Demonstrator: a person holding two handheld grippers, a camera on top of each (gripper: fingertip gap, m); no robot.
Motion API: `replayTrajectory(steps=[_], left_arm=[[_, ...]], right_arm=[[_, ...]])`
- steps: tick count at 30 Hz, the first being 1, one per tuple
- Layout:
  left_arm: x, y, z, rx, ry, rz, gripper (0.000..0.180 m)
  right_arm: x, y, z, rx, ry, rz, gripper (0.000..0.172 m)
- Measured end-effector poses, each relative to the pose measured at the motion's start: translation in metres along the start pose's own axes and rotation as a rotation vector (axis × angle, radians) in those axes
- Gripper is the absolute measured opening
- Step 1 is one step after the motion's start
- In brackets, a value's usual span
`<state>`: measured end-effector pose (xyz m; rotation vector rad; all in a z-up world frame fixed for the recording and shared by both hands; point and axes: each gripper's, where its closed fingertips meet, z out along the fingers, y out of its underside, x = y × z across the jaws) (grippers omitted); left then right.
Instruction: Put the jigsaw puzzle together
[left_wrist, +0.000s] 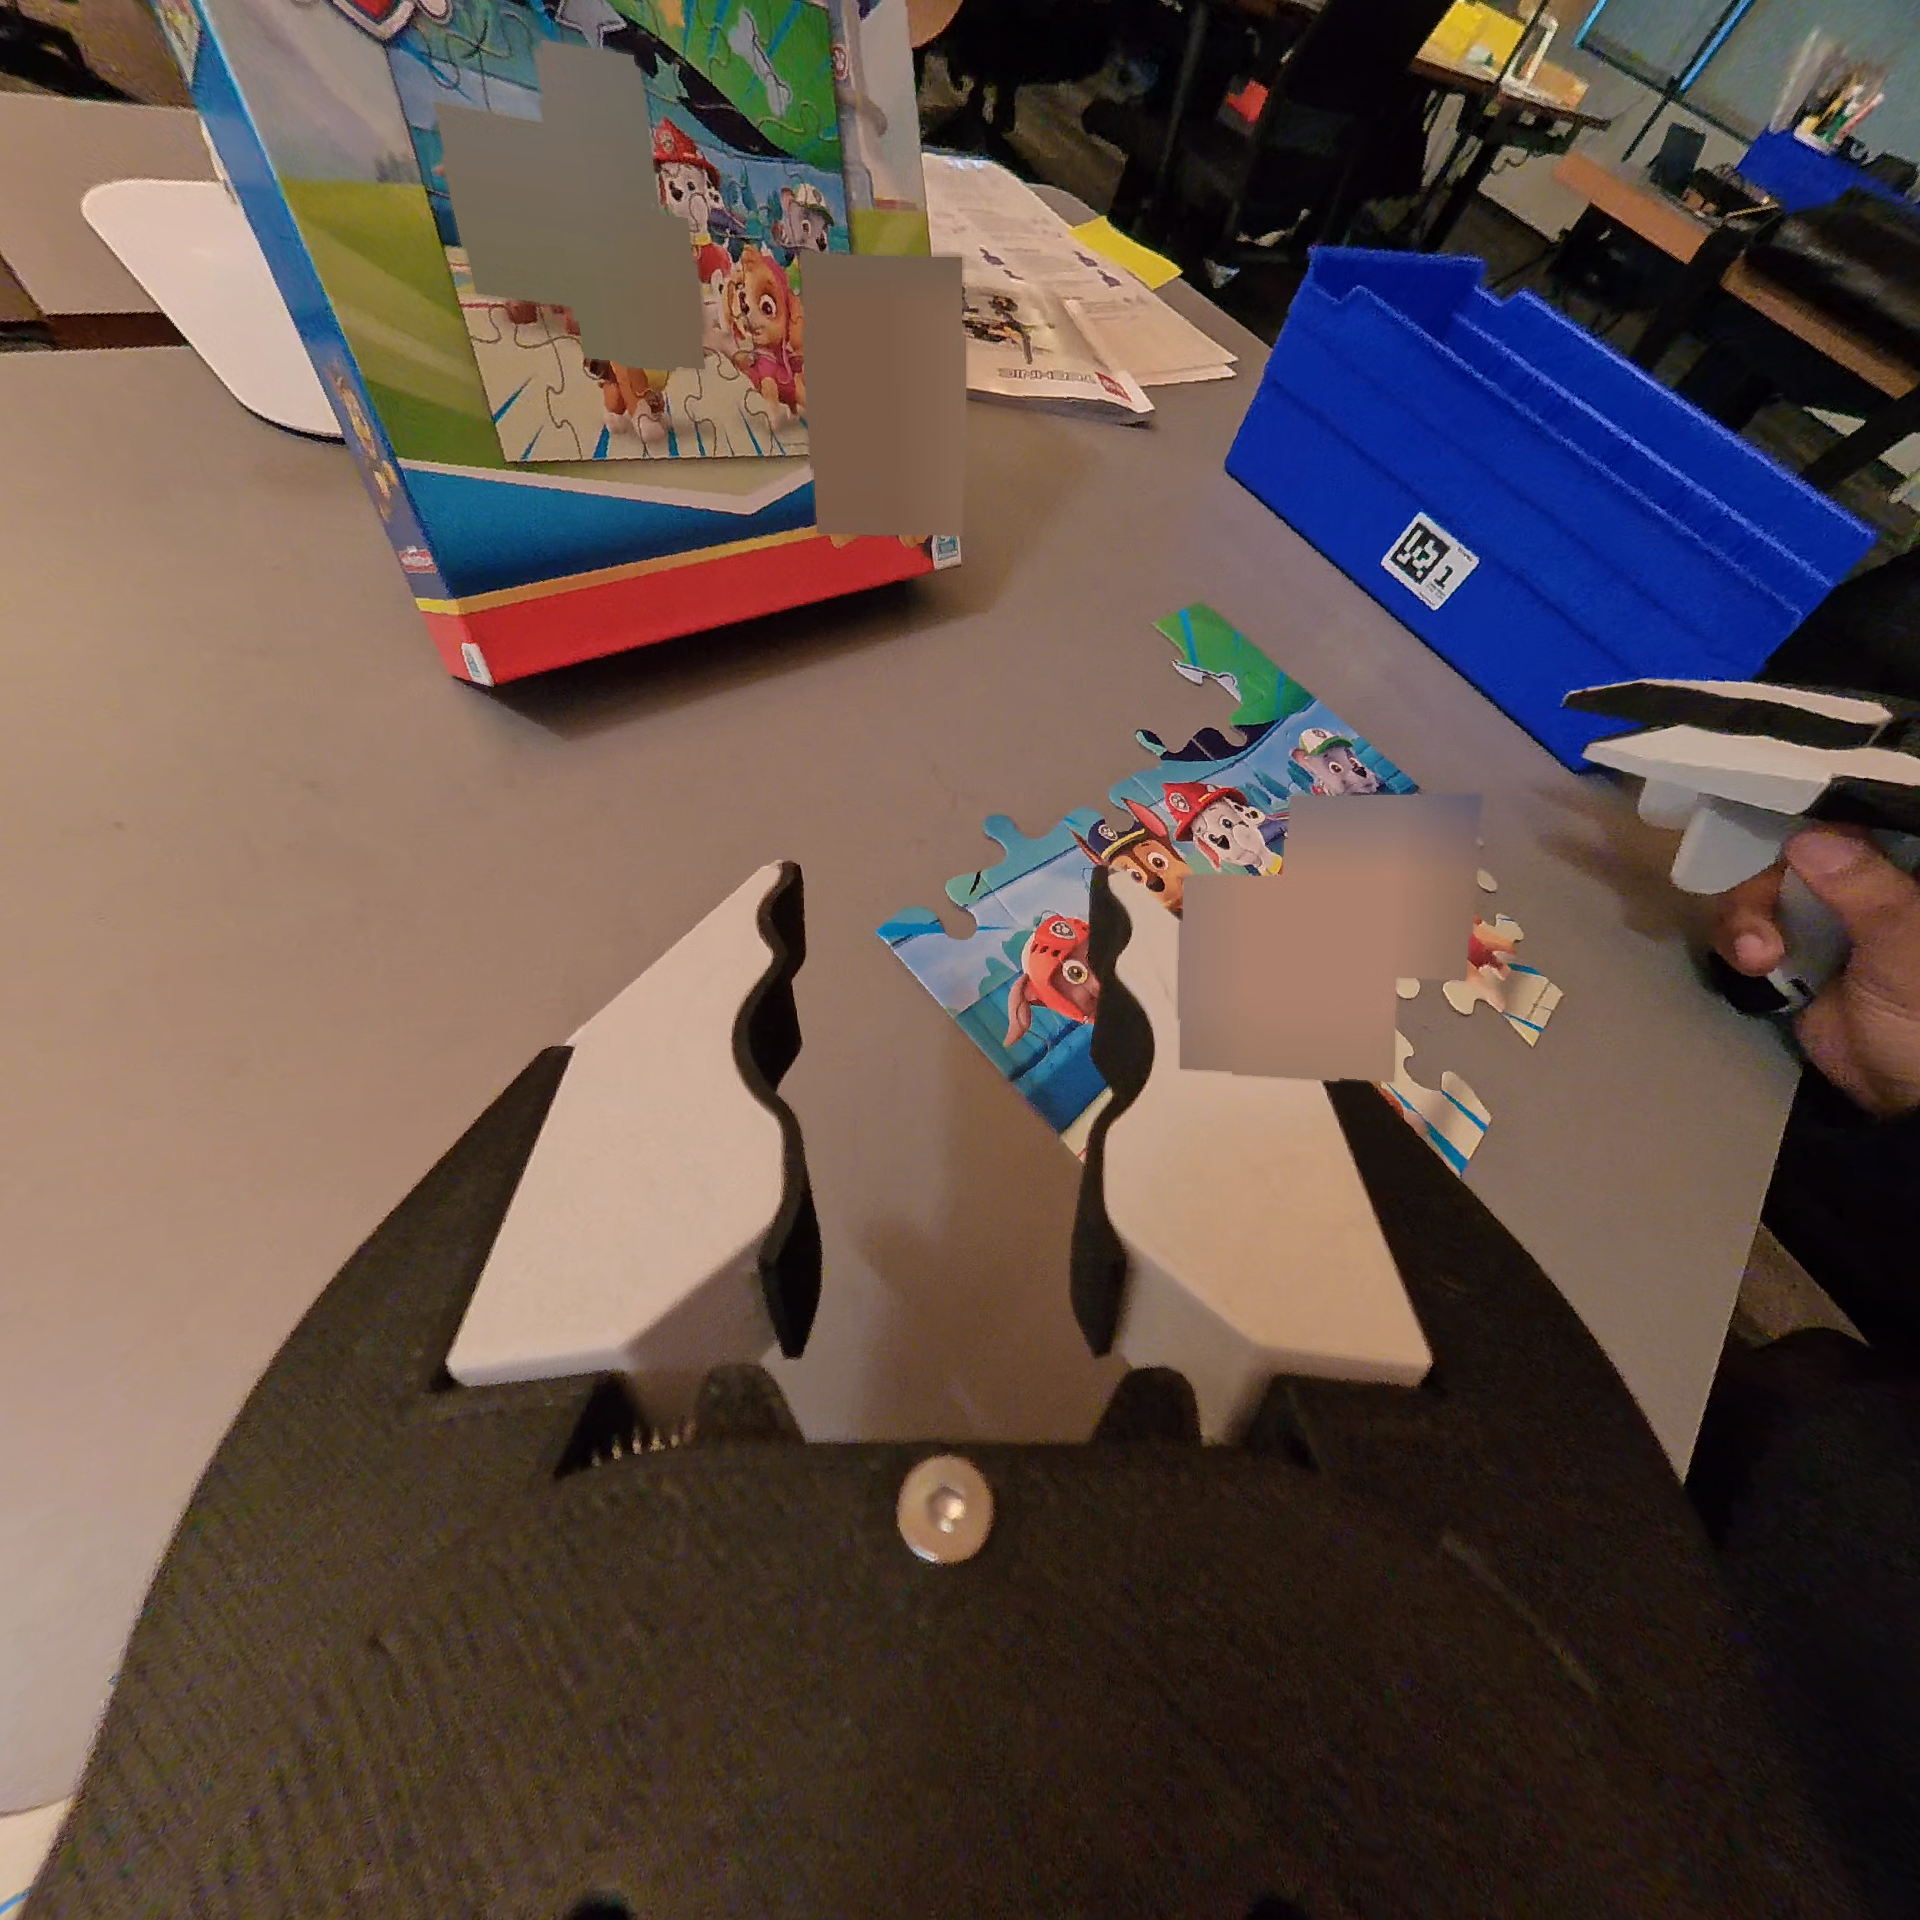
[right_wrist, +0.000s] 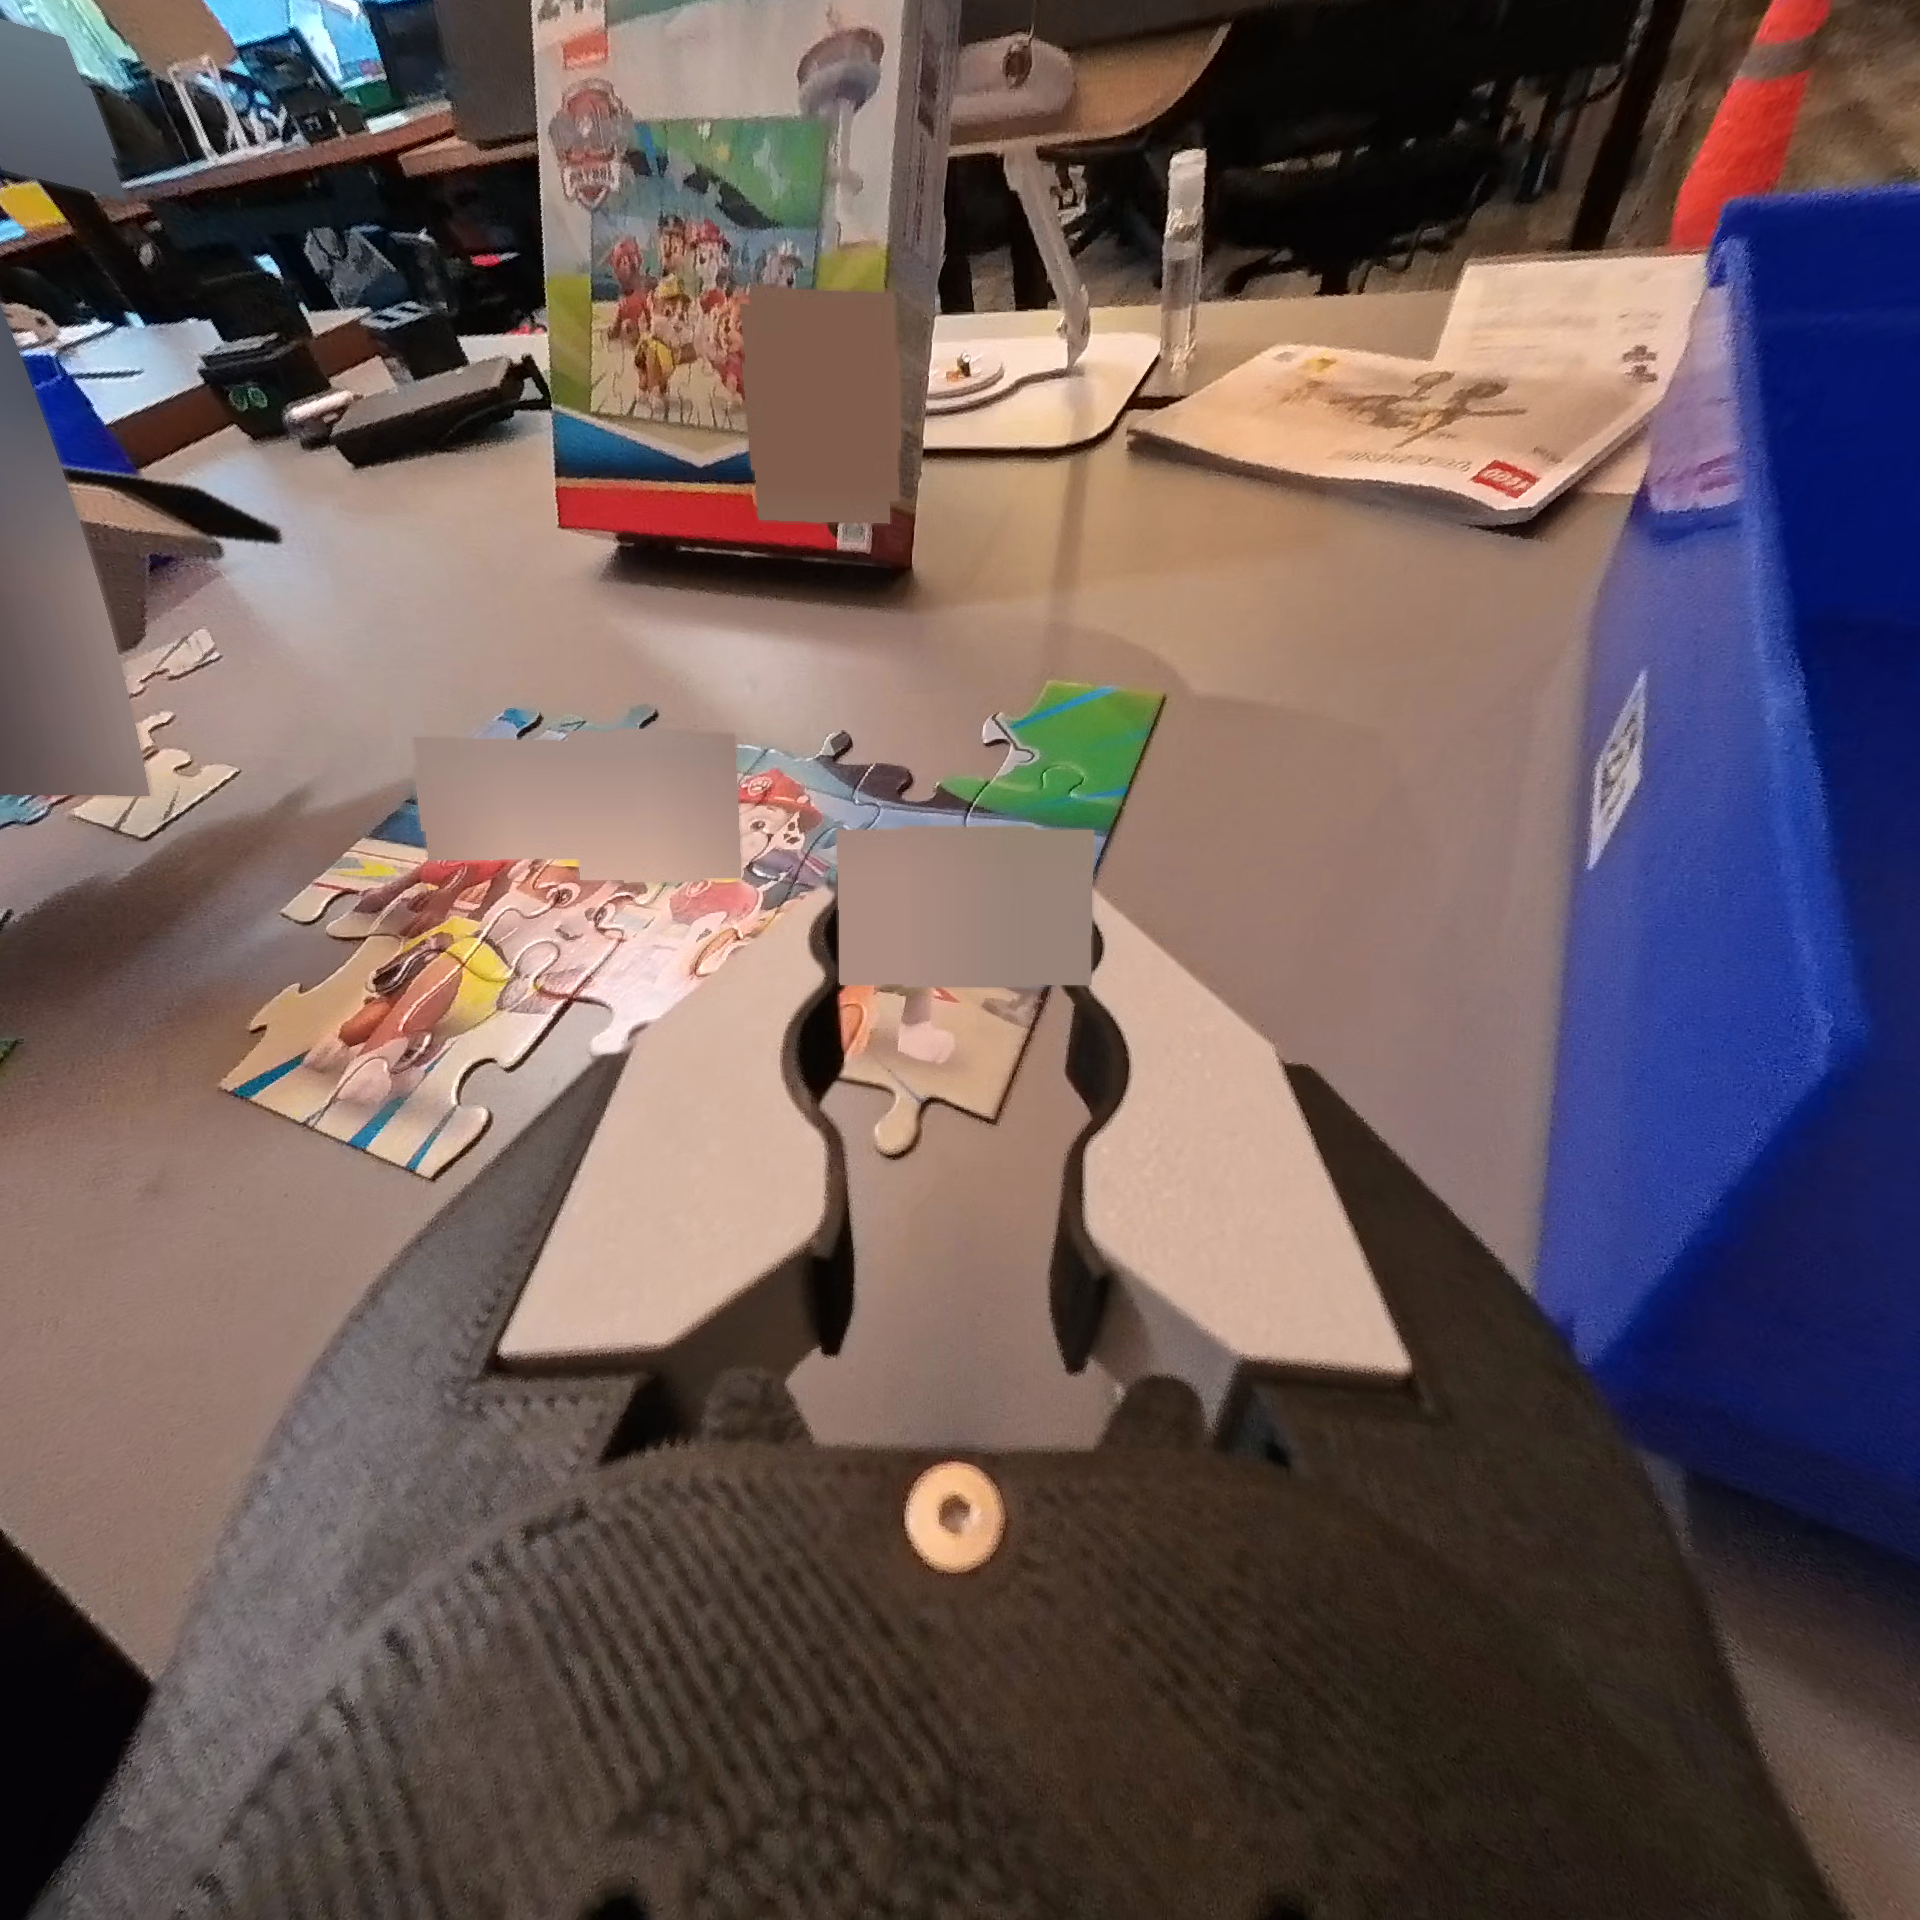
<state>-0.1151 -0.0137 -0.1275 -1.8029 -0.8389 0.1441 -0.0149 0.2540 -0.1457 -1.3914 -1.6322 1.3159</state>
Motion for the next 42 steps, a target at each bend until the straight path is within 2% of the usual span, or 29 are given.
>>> replayTrajectory(steps=[9,26,42], left_arm=[[-0.003,0.000,-0.013,0.041,0.036,-0.041,0.053],[-0.023,-0.003,-0.038,0.068,-0.027,-0.050,0.052],[-0.011,-0.002,-0.028,0.032,0.015,-0.050,0.051]], right_arm=[[-0.001,0.000,0.000,0.005,0.042,-0.060,0.034],[-0.002,0.003,0.003,-0.023,0.044,-0.070,0.034],[-0.002,0.006,0.005,-0.045,0.037,-0.064,0.034]])
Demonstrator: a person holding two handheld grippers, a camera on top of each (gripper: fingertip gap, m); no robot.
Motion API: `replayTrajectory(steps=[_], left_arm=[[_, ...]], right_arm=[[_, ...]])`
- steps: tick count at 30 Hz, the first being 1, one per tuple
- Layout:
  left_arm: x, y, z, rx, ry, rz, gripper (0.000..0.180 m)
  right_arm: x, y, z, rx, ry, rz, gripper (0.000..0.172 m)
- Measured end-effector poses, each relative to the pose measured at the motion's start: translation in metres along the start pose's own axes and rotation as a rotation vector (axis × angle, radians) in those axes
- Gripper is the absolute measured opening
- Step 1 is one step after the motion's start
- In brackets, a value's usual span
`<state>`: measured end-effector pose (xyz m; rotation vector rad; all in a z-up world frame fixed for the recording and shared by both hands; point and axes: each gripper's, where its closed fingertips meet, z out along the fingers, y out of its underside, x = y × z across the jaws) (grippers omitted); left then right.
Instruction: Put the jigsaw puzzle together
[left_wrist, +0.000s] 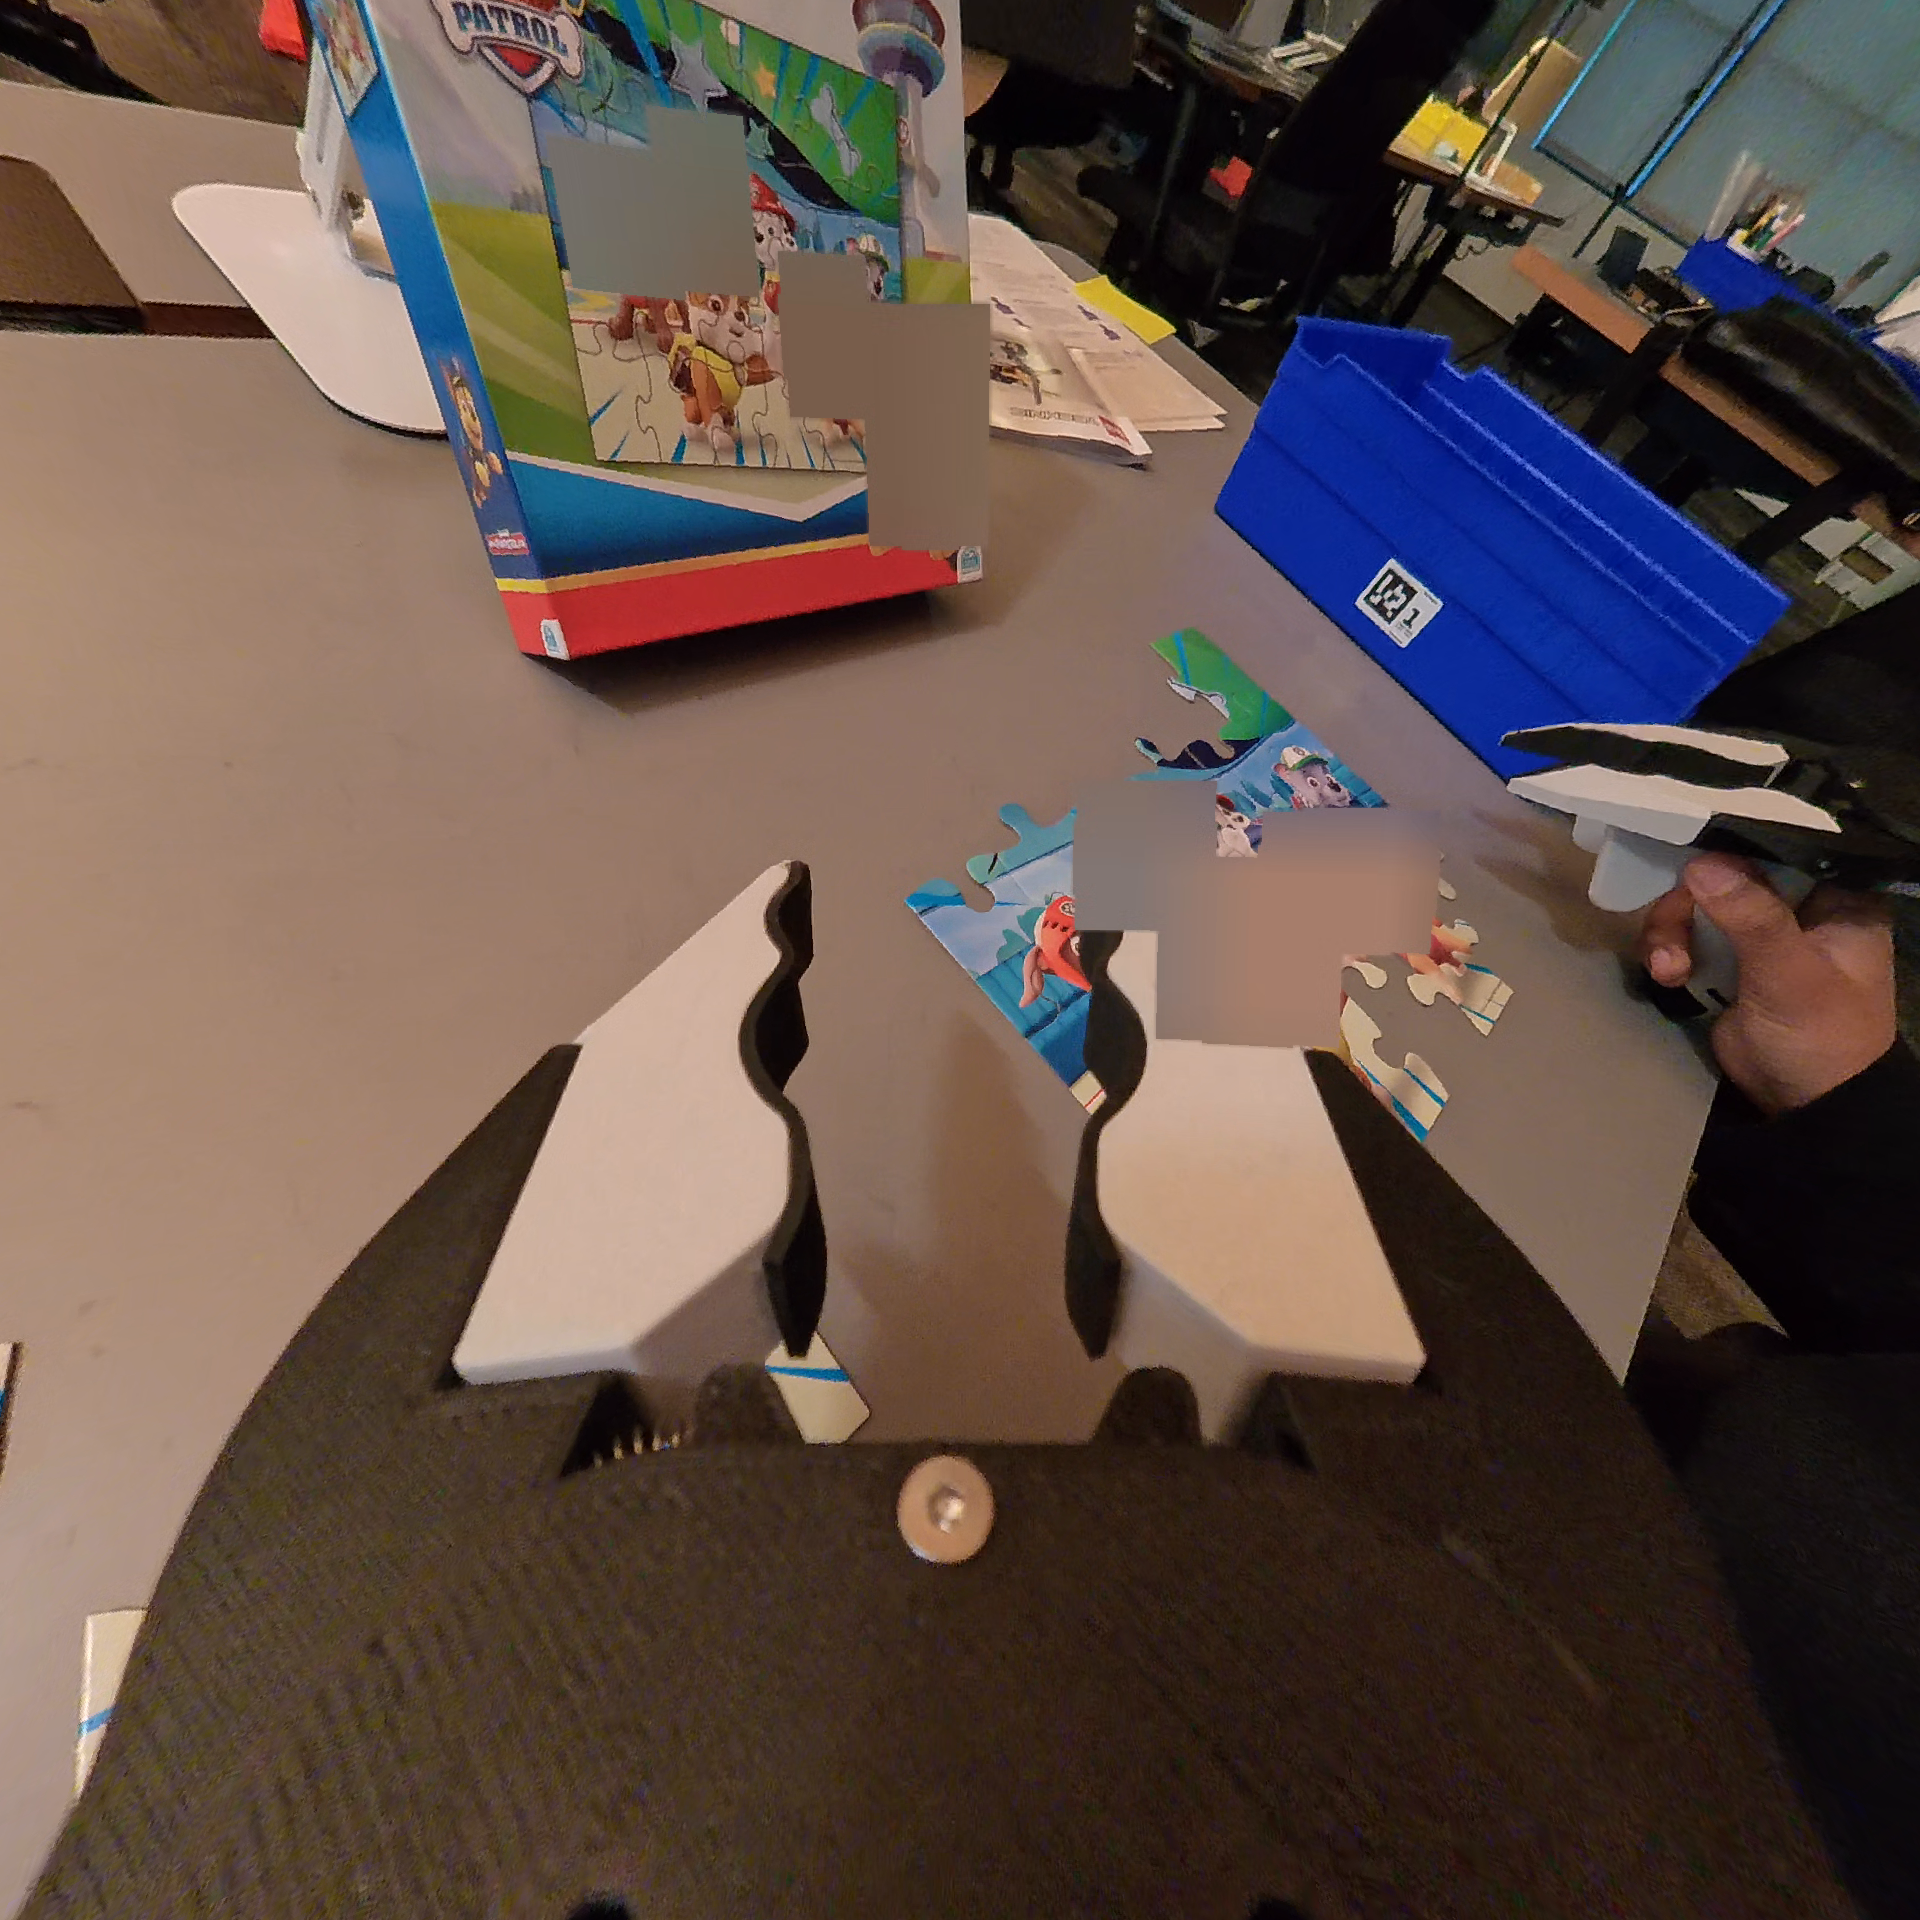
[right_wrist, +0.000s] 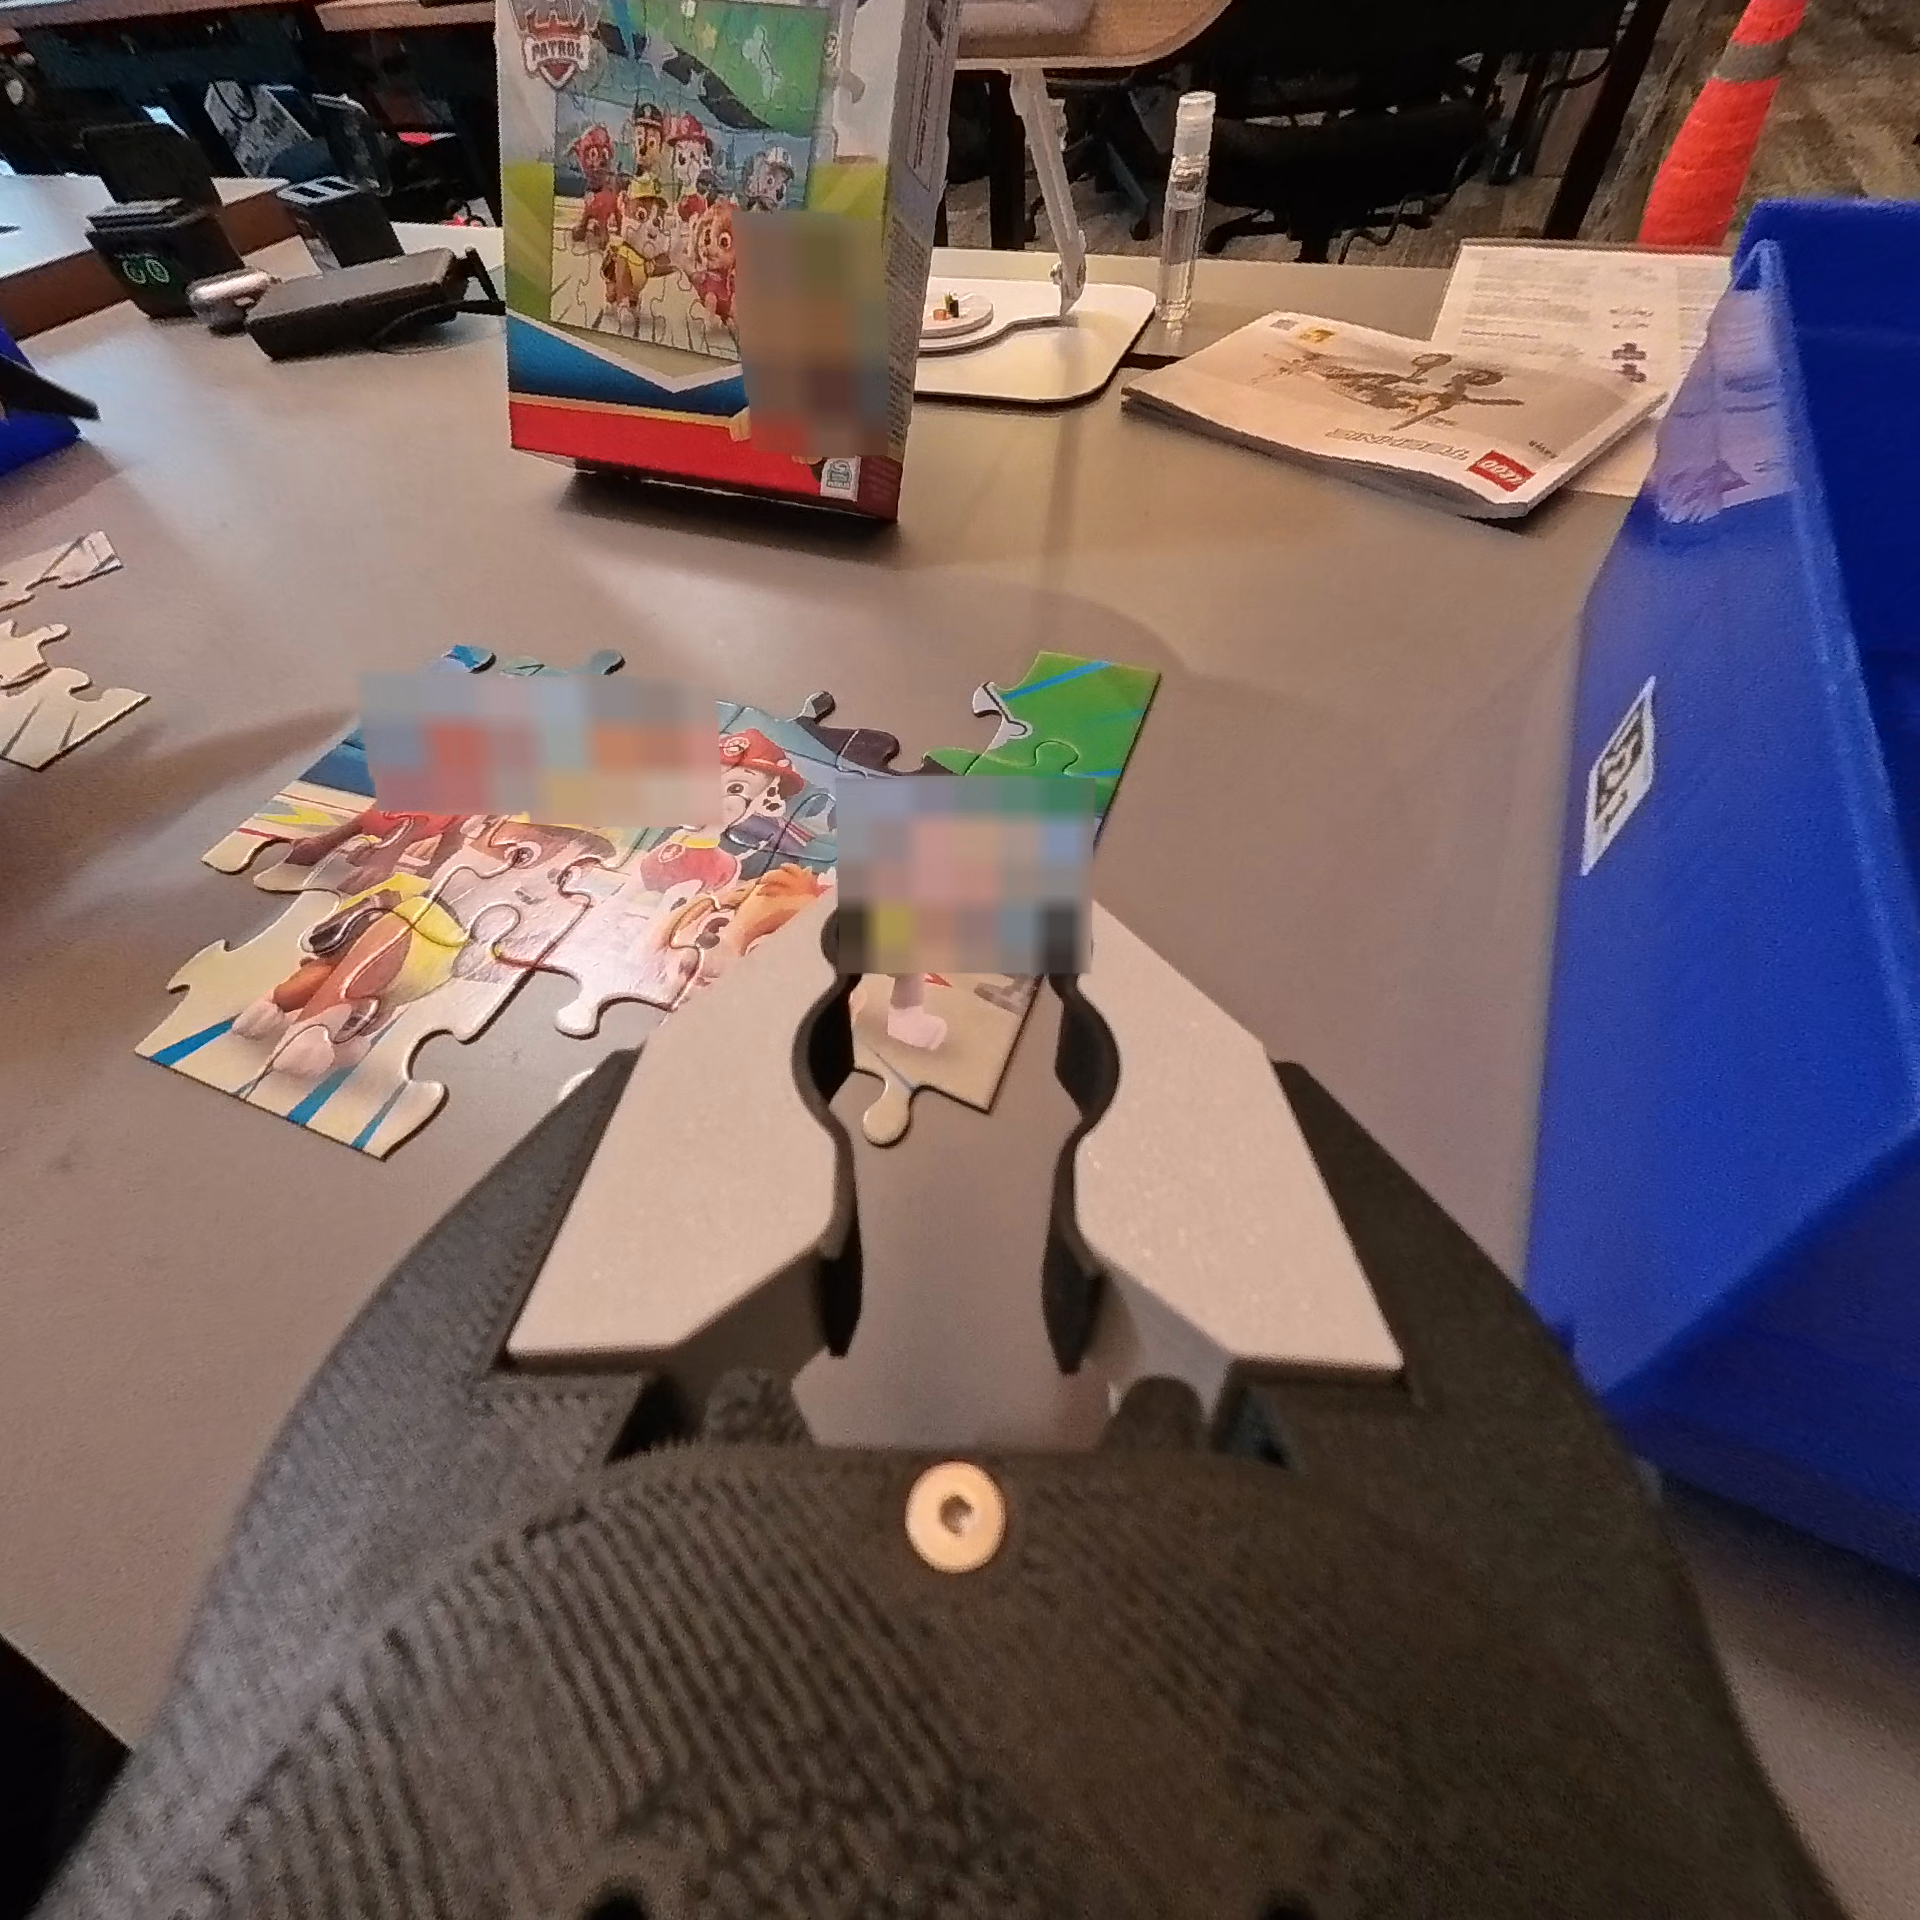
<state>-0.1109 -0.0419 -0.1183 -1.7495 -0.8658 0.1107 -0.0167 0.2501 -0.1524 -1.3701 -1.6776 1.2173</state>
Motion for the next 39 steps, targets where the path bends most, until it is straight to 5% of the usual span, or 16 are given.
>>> replayTrajectory(steps=[39], left_arm=[[-0.019,-0.007,-0.014,0.014,-0.078,0.010,0.050]], right_arm=[[0.000,0.001,0.001,-0.007,0.000,-0.005,0.034]])
